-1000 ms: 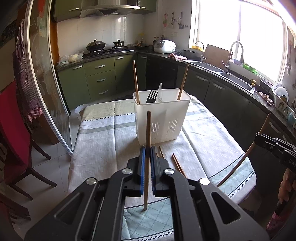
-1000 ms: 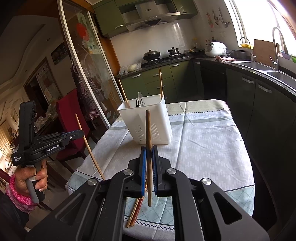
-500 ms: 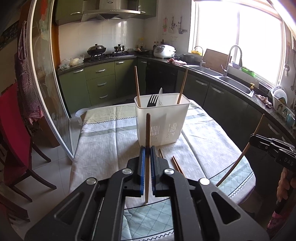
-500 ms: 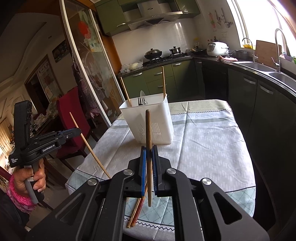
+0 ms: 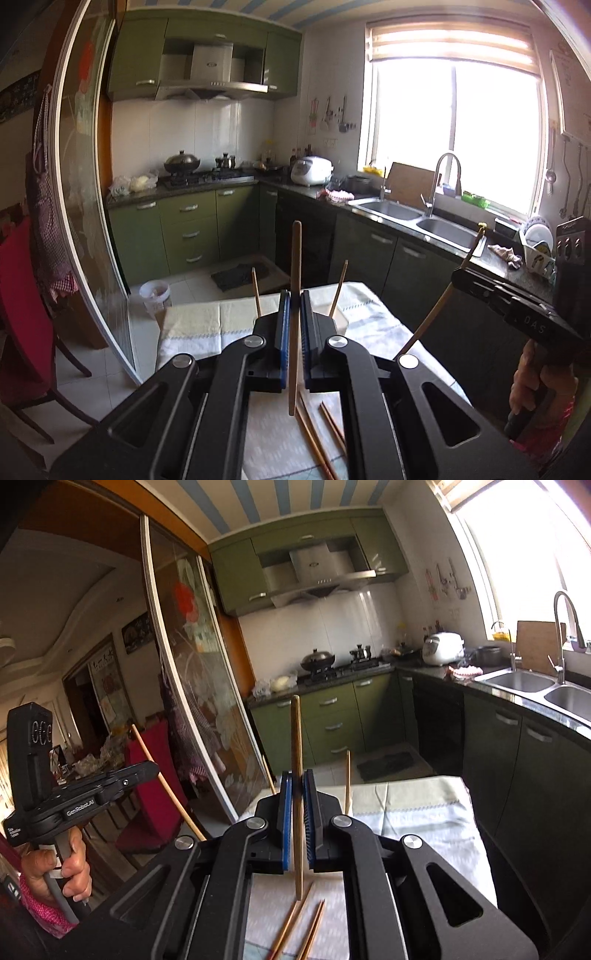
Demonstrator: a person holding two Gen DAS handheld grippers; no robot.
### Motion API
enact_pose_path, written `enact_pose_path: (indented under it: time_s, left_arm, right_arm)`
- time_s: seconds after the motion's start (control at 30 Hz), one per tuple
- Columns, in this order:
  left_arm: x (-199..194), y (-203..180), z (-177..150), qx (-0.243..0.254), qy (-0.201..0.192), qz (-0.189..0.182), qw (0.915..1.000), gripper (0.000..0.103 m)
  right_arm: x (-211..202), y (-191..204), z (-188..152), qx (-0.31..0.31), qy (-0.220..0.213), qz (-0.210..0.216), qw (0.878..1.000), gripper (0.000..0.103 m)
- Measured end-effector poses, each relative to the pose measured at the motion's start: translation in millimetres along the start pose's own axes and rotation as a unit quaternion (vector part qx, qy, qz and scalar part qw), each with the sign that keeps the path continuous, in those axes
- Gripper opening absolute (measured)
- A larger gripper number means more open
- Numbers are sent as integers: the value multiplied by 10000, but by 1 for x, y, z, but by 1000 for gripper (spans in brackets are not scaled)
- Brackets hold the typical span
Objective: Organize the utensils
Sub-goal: 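Lower the left tool's chopstick into the caddy while the right tool drops its chopstick in, then move both tools back down to the chopsticks on the table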
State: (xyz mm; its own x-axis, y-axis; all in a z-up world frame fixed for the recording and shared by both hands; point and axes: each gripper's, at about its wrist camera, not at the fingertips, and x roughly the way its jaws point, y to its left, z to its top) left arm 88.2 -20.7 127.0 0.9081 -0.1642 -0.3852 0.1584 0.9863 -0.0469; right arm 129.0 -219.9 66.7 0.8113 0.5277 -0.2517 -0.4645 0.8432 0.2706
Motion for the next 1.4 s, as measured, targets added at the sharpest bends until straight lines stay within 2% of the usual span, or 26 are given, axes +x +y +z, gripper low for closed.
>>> enact_pose_path:
  time_s: [0.2,0.33,0.4,0.47,0.6,0.77,0.97,1.03,1.07,1.17,1.27,1.33,1.4]
  left_arm:
    - [13,-7,46,-1,-805,63,9967,6]
    - [46,-5,56,-84,-964,85,9953,6]
    - [66,-1,55,-148,-960,104,9952,6]
    - [88,4,48,-222,-817,150,9963,6]
    - [129,15,21,-344,-279,233,9987,6]
    - [160,29,-6,-469,296,342,9979,6]
    - [183,45,-24,-736,898,267,9929,6]
    - [185,48,-27,-801,996,248,9915,7]
    - [186,49,-27,-813,1015,233,9912,10]
    - [178,50,-24,-804,992,246,9915,18]
    - [164,48,-24,-789,1008,247,9915,24]
    - [155,46,-33,-789,1197,260,9893,31]
    - [152,43,-50,-802,1590,227,9837,33]
  right_arm:
    - [37,-9,37,42,-619,-304,9976,7]
    - [72,-24,45,137,-759,-432,9961,7]
    - [91,-33,46,190,-681,-450,9965,7]
    - [110,-43,43,325,-514,-445,9972,7]
    - [146,-55,30,424,4,-418,9982,7]
    - [174,-60,9,329,566,-488,9967,7]
    - [188,-57,-7,286,873,-550,9943,10]
    - [189,-57,-8,268,891,-562,9941,17]
    - [187,-55,-10,253,894,-555,9941,21]
    - [178,-54,-9,243,842,-544,9947,21]
    - [150,-54,-8,262,660,-442,9965,21]
    - [125,-55,-13,244,545,-483,9970,22]
    - [99,-59,-23,238,522,-542,9969,28]
